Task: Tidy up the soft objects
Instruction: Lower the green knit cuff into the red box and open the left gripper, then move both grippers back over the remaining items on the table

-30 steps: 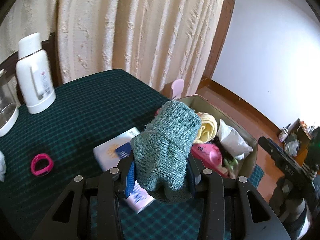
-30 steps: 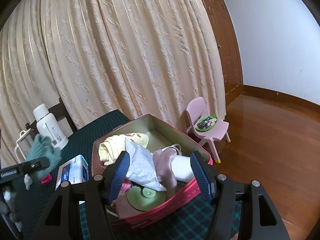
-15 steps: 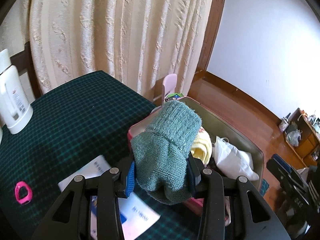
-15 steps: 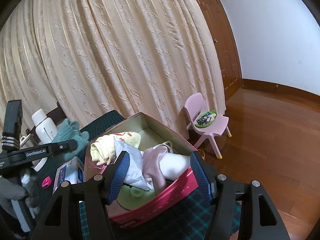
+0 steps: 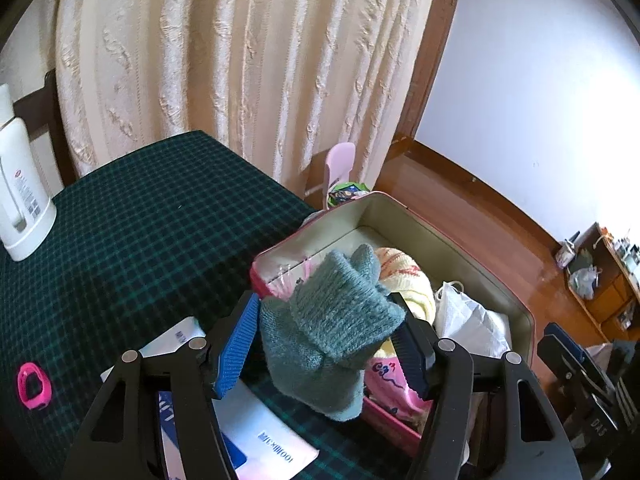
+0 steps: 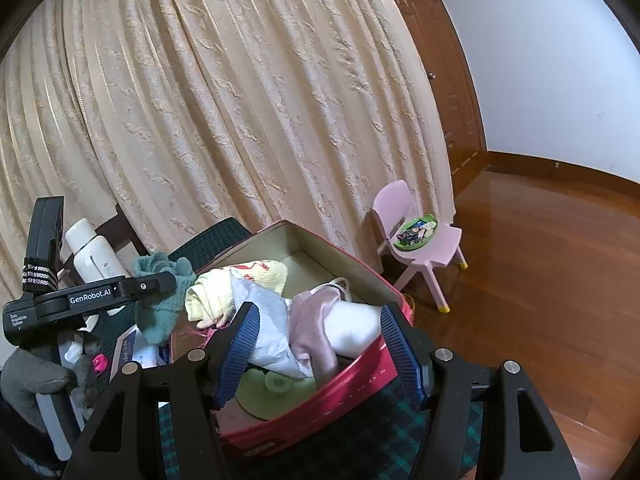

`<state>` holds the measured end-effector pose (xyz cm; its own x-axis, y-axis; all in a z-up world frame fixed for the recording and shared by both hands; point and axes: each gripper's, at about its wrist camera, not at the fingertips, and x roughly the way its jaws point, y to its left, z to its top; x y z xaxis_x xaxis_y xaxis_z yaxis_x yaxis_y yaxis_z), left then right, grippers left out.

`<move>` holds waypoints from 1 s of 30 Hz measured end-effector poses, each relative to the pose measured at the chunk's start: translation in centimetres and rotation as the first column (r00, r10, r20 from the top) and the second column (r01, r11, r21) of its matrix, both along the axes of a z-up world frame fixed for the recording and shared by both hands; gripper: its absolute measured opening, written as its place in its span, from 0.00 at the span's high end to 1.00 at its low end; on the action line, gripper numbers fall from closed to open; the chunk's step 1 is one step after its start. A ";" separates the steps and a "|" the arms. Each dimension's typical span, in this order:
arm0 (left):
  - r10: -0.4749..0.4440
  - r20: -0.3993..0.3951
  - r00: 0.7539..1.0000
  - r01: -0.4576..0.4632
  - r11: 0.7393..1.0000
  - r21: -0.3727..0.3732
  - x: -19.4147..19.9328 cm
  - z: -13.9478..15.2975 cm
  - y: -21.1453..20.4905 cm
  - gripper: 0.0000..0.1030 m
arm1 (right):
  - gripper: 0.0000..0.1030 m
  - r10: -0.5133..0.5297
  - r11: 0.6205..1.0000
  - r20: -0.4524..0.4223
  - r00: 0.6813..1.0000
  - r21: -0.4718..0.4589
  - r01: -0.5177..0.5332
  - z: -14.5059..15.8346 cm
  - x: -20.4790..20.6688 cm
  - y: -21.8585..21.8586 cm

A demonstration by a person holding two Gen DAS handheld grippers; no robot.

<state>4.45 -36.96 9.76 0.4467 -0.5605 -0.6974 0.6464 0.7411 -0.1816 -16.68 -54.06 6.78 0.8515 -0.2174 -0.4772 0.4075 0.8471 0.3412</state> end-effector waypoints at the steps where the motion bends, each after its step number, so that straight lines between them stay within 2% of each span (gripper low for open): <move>1: 0.004 -0.001 1.000 -0.004 1.000 -0.003 0.0 0.0 0.2 0.37 | 0.35 0.003 1.000 0.000 1.000 -0.001 -0.003 0.0 0.0 0.1; 6: 0.009 -0.001 1.000 -0.010 1.000 -0.013 0.1 0.0 0.6 0.37 | 0.35 0.017 1.000 0.000 1.000 -0.002 -0.017 0.0 0.3 0.4; 10: -0.005 -0.002 1.000 0.004 1.000 -0.019 0.4 0.1 -0.1 0.54 | 0.35 0.017 1.000 0.001 1.000 0.000 -0.017 0.0 0.2 0.4; 18: -0.006 0.018 1.000 0.007 0.999 -0.038 1.4 1.4 -1.8 0.54 | 0.35 0.006 1.000 0.003 1.000 0.011 -0.006 0.0 0.2 0.0; 20: -0.003 0.029 1.000 0.005 0.999 -0.051 1.6 1.8 -2.1 0.50 | 0.35 0.008 1.000 0.005 1.000 0.011 -0.008 0.1 0.3 -0.1; 21: -0.001 0.030 1.000 0.002 0.999 -0.052 1.7 1.9 -2.3 0.40 | 0.35 0.009 1.000 0.006 1.000 0.011 -0.009 0.1 0.3 -0.1; 22: 0.001 0.026 1.000 0.000 0.999 -0.050 1.9 2.0 -2.4 0.35 | 0.35 0.010 1.000 0.008 1.000 0.010 -0.010 0.2 0.2 -0.1; 30: 0.004 0.005 1.000 -0.003 0.999 -0.054 1.7 1.7 -1.2 0.35 | 0.35 0.028 1.000 0.020 0.999 0.004 -0.028 0.7 0.3 0.6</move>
